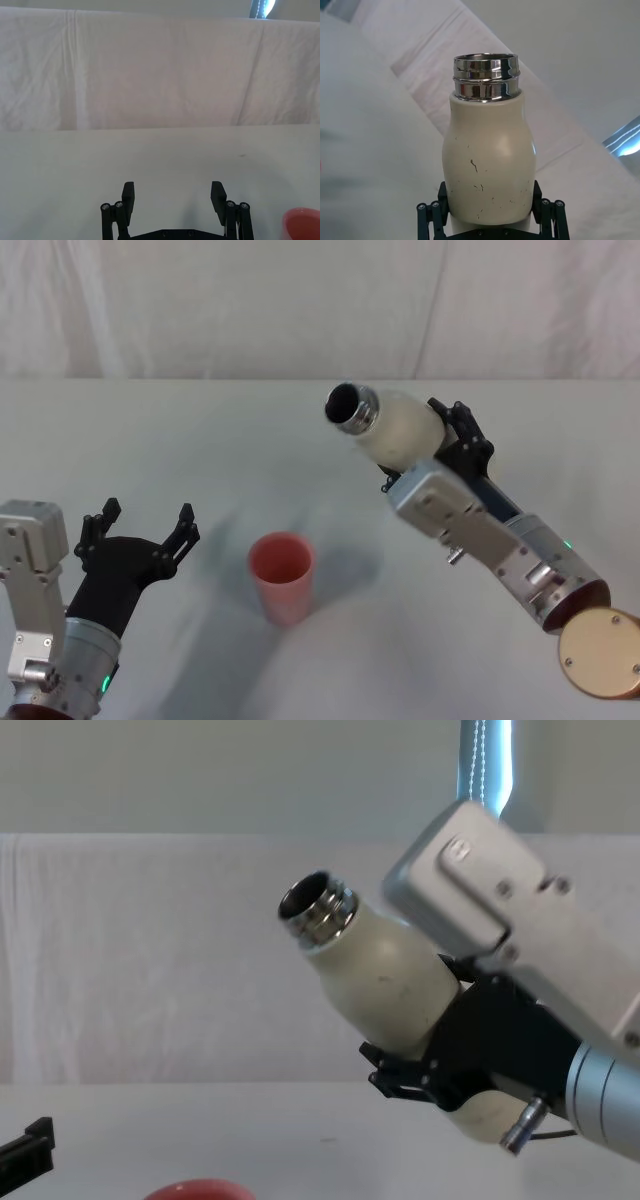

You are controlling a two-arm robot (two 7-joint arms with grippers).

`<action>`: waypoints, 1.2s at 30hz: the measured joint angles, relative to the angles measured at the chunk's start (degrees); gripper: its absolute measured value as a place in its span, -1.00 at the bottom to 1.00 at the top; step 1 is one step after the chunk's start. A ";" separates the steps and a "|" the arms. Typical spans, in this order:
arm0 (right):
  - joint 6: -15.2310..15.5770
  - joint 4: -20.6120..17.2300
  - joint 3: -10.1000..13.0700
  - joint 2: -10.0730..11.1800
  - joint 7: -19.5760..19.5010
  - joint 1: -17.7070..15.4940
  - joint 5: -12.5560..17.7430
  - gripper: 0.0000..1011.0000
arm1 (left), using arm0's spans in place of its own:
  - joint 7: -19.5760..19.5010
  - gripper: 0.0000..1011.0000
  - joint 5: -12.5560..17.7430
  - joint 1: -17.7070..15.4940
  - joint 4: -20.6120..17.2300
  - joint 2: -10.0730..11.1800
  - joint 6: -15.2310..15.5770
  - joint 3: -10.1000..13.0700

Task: Grasp the thermos with one hand and pour water into the cup lid.

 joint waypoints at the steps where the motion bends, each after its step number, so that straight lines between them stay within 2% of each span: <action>1: -0.04 -0.07 0.58 -0.31 0.76 -0.10 1.77 0.89 | 0.00 0.98 0.00 0.00 0.00 0.00 0.00 0.00; 2: -0.04 -0.07 0.58 -0.31 0.76 -0.10 1.77 0.89 | 0.00 0.98 0.00 0.00 0.00 0.00 0.00 0.00; 12: 0.50 -0.35 4.34 -2.26 4.82 -0.46 14.20 0.89 | 0.00 0.98 0.00 0.00 0.00 0.00 0.00 0.00; 18: 1.79 -0.49 6.05 -3.01 6.55 -0.61 20.56 0.89 | 0.00 0.98 0.00 0.00 0.00 0.00 0.00 0.00; 36: 6.85 -0.17 8.99 -4.67 8.57 -0.95 33.87 0.89 | 0.00 0.98 0.00 0.00 0.00 0.00 0.00 0.00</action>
